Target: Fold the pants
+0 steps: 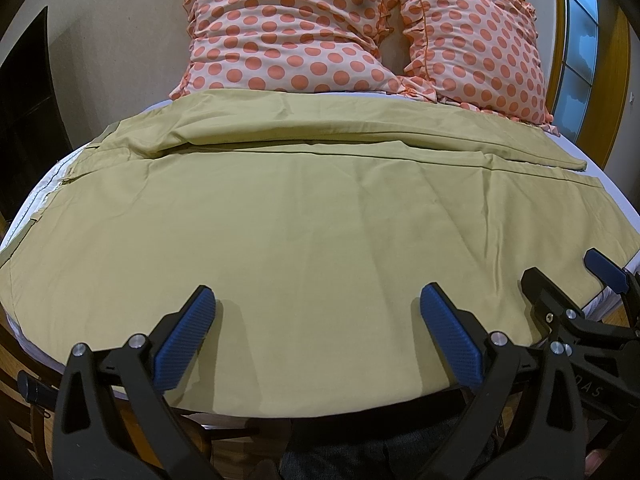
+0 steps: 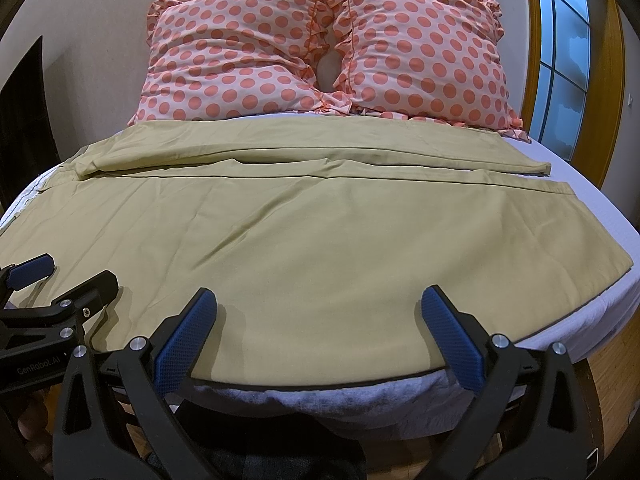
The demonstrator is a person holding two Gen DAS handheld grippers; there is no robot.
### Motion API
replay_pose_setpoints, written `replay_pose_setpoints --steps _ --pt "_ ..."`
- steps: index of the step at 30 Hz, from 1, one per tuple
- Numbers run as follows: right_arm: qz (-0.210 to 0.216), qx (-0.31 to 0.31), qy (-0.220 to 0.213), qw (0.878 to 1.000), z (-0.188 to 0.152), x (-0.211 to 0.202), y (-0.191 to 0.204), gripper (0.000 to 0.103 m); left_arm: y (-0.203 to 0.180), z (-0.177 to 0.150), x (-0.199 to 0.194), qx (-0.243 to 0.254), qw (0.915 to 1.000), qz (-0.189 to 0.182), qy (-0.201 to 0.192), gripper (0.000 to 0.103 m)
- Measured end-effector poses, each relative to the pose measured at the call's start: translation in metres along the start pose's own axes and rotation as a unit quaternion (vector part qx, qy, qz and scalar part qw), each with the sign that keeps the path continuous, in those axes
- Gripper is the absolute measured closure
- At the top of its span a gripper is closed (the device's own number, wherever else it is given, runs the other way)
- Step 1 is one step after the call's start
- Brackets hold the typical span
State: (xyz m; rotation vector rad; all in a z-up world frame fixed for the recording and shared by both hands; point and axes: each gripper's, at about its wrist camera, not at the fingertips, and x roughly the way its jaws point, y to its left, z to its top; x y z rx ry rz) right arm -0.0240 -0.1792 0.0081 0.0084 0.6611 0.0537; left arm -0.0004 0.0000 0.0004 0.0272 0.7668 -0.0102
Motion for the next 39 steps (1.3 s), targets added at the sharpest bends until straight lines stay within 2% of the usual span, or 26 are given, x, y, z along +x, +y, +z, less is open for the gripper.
replay_pose_setpoints --steps 22,25,27,28,30,33,36,38,39 --pt "0.01 -0.007 -0.015 1.0 -0.002 0.0 -0.001 0.001 -0.001 0.001 -0.004 0.004 0.9998 -0.004 -0.02 0.002" --pt "0.021 -0.015 -0.013 1.0 -0.002 0.0 -0.004 0.001 0.0 0.001 -0.003 0.008 0.9997 -0.008 -0.02 0.002" --pt "0.029 -0.023 0.006 0.999 0.005 0.002 -0.012 0.001 0.003 0.002 -0.003 0.01 0.9997 -0.011 -0.017 0.002" --pt "0.011 -0.024 0.016 1.0 0.013 0.004 -0.02 0.001 0.006 0.003 -0.003 0.01 0.9998 -0.009 -0.014 0.002" --pt "-0.015 -0.026 0.011 0.999 0.031 0.001 -0.036 0.001 0.02 0.008 -0.004 -0.003 0.9999 -0.004 -0.009 0.002" --pt "-0.055 0.005 -0.008 0.998 0.092 0.003 -0.072 0.001 0.045 0.02 -0.011 -0.034 0.999 -0.012 -0.026 0.002" --pt "-0.086 0.047 0.014 0.995 0.155 0.037 -0.107 0.001 0.062 0.038 -0.017 -0.055 0.9973 -0.013 -0.046 0.002" --pt "-0.116 0.089 0.054 0.988 0.195 0.083 -0.139 0.001 0.067 0.05 -0.019 -0.053 0.997 -0.003 -0.056 0.002" --pt "-0.129 0.11 0.072 0.983 0.209 0.104 -0.151 0.006 0.068 0.055 -0.018 -0.049 0.997 0.003 -0.06 0.002"
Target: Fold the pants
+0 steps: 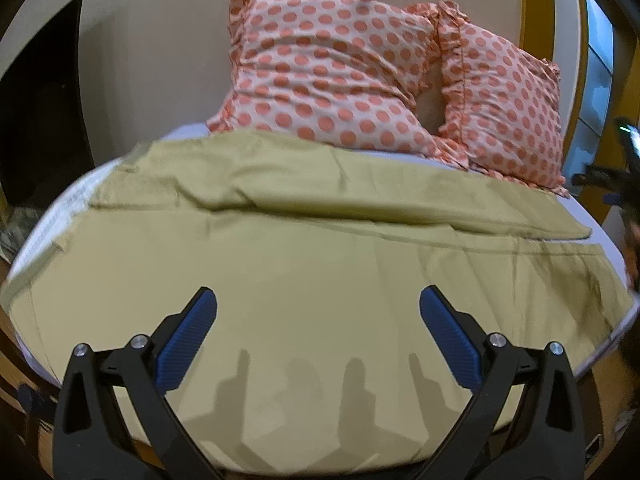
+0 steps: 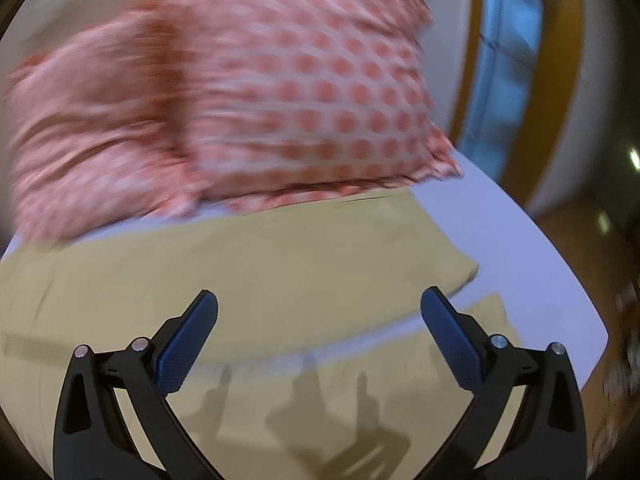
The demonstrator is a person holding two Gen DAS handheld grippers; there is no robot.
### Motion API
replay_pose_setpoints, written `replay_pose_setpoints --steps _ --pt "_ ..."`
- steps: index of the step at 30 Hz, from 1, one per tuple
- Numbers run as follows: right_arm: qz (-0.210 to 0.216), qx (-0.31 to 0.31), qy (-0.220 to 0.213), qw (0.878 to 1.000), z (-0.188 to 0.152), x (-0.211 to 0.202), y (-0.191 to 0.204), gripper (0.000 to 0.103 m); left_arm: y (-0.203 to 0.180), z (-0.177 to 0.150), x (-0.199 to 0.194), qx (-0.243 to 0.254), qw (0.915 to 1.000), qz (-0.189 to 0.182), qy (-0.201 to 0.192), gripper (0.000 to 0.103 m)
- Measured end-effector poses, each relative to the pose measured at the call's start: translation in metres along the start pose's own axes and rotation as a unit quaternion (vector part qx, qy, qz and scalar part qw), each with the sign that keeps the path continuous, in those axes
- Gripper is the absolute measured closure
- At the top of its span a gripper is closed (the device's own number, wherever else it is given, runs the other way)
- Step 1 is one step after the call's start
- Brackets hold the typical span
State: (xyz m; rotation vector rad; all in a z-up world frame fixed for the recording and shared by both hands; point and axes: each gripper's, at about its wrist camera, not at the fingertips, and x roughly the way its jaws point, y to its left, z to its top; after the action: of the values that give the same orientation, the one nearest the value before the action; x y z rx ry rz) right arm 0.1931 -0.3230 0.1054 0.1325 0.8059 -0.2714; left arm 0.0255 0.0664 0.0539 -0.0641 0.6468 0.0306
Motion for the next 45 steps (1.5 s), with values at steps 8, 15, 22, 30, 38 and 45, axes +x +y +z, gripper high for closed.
replay_pose_setpoints --steps 8,15,22,30,38,45 --pt "-0.086 0.155 0.126 0.976 0.09 0.174 -0.028 0.033 0.01 0.025 0.023 0.019 0.9996 0.023 -0.001 0.002" --pt "-0.107 0.138 0.105 0.979 0.085 0.21 -0.032 0.045 0.029 0.043 0.045 -0.009 0.9999 0.01 0.007 0.002" --pt "0.02 0.18 0.059 0.982 0.051 0.187 -0.071 0.097 0.048 0.058 0.044 -0.043 0.9978 -0.05 -0.004 0.002" --pt "0.208 0.283 -0.053 0.935 0.013 0.108 -0.121 0.1 0.084 0.098 0.05 -0.123 0.9874 -0.099 -0.004 0.003" --pt "0.313 0.309 -0.129 0.889 -0.082 -0.007 -0.166 0.101 0.09 0.146 0.133 -0.172 0.9771 -0.1 0.077 0.014" --pt "0.326 0.339 -0.113 0.875 -0.128 -0.023 -0.183 0.101 0.085 0.162 0.215 -0.205 0.9646 -0.054 0.157 0.024"
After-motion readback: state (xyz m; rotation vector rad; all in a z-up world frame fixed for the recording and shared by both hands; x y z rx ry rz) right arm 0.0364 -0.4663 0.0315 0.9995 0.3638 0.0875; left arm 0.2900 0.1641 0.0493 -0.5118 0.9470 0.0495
